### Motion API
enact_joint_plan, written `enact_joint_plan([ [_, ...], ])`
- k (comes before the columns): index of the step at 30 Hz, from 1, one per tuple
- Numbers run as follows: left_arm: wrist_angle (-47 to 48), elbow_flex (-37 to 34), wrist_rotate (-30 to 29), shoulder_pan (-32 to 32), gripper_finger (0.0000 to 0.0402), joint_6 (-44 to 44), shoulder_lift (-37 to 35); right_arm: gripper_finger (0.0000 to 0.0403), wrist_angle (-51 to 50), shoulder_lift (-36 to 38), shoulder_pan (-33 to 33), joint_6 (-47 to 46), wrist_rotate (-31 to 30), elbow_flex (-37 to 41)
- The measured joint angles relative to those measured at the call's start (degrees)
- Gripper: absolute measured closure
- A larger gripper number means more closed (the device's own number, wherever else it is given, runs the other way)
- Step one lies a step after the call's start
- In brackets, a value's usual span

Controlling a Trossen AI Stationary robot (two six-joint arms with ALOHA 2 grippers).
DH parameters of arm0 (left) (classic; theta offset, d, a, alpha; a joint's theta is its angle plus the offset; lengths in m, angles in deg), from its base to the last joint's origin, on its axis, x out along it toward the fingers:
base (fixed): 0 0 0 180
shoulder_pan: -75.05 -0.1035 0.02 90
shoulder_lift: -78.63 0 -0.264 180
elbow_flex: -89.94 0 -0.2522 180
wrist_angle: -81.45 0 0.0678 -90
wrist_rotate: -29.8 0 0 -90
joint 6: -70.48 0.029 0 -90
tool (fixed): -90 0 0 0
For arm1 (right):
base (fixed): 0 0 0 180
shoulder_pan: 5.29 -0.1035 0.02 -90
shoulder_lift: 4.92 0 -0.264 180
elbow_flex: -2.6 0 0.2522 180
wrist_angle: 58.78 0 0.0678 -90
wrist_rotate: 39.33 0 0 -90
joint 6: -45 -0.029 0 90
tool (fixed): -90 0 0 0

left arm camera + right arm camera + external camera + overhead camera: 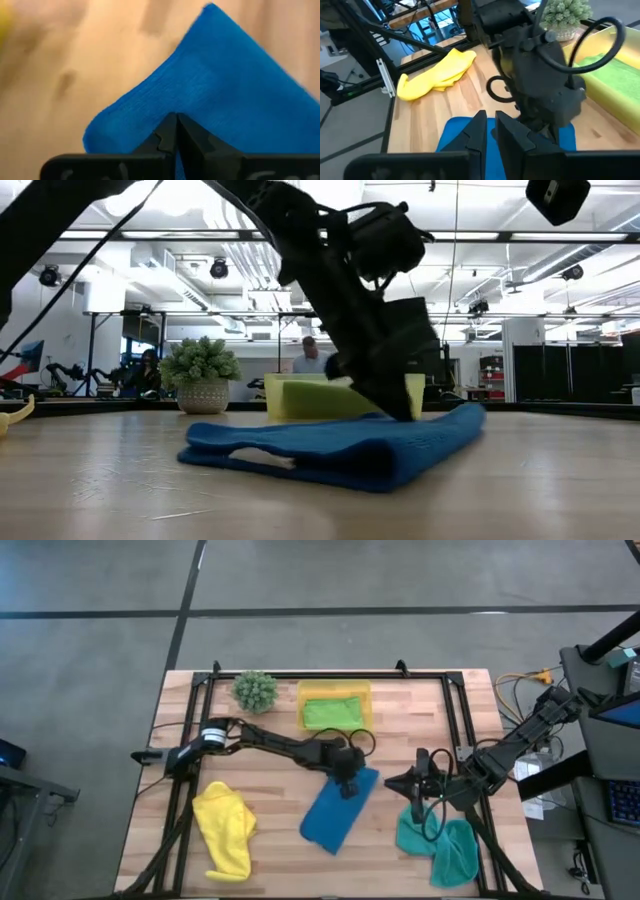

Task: Fold microfiber towels
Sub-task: Fold the blue towel

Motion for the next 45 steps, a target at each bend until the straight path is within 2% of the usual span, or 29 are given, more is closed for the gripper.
enact_joint_plan([
  [6,14.9,2.9,-15.6,1.6,0.0401,-1.4,-0.3,0.0369,-1.7,0.0,0.0,-0.2,-1.0,0.0],
  [12,21.6,3.0,-20.6,2.0,0.0401,-1.8,-1.4,0.0369,-1.6,0.0,0.0,-1.8,-1.0,0.0],
  [14,24.4,3.0,-24.6,2.5,0.0401,-3.0,-3.1,0.0369,-1.4,-0.1,0.0,-2.4,-1.0,0.0],
  [17,26.1,2.7,-30.2,3.8,0.0401,-2.5,-7.5,0.0369,-0.9,-0.8,0.0,-2.8,-0.9,0.0],
  [19,25.6,1.8,-31.2,4.5,0.0401,0.6,-11.6,0.0369,-0.2,-1.5,0.0,-2.8,-0.9,-0.1],
  [23,24.9,-3.0,-29.2,6.5,0.0402,7.8,-19.6,0.0369,2.8,-4.8,0.0,-2.5,-0.8,0.0],
  [26,20.8,-10.6,-19.4,9.3,0.0401,14.3,-27.8,0.0369,9.5,-9.0,0.0,-1.3,-0.8,0.0],
  [29,15.5,-21.4,-11.1,14.3,0.0402,17.8,-37.3,0.0369,16.0,-14.3,0.0,0.3,-0.6,-0.7],
  [33,11.5,-33.6,-9.9,24.1,0.0402,16.1,-48.7,0.0369,17.8,-21.0,0.0,-2.7,-0.3,-3.6],
  [36,3.4,-40.5,-9.7,31.2,0.0402,15.4,-54.3,0.0369,17.7,-25.7,0.0,-6.3,-0.2,-6.8],
  [40,-11.0,-47.1,-9.8,34.6,0.0400,15.1,-55.2,0.0369,16.8,-31.1,0.0,-6.6,-0.1,-11.7],
  [45,-14.5,-47.4,-10.2,34.5,0.0358,18.1,-47.6,0.0369,12.4,-35.9,0.2,-6.1,1.7,-18.2],
])
